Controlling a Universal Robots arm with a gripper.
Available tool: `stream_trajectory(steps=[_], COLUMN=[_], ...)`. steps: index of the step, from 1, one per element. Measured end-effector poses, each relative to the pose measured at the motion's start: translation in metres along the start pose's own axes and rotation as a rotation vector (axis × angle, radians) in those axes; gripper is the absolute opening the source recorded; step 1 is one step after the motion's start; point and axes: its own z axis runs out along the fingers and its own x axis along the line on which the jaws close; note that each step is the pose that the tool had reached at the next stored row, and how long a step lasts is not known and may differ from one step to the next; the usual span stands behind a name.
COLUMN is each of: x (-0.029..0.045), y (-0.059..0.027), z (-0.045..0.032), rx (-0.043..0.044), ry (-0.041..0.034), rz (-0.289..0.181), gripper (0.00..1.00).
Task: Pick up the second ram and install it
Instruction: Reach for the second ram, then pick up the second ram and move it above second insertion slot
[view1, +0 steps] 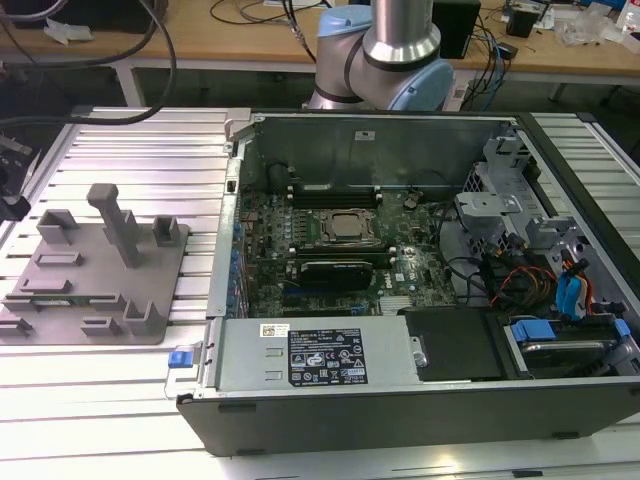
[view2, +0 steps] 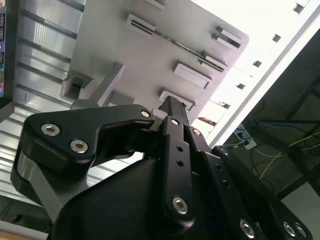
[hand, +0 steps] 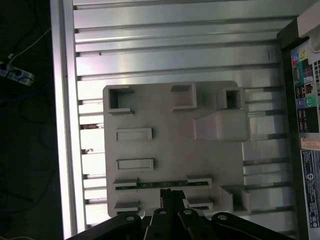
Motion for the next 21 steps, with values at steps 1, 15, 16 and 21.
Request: stream_trajectory(steps=[1,15,16,21], x=[0.0002,0.0001,0.0002,0.0002], y=[-0.0006,-0.0011,-0.0011,-0.0011], z=[0.0014,0.0035,0.0035,0.0035], rx=[0.0001,0.0002,0.0001,-0.0014], ry=[0.0011,0.0019,0.0019,0.0049], rz=[0.000,0.000,0.000,-0.067], gripper=[0.08,0.08,0.08,0.08])
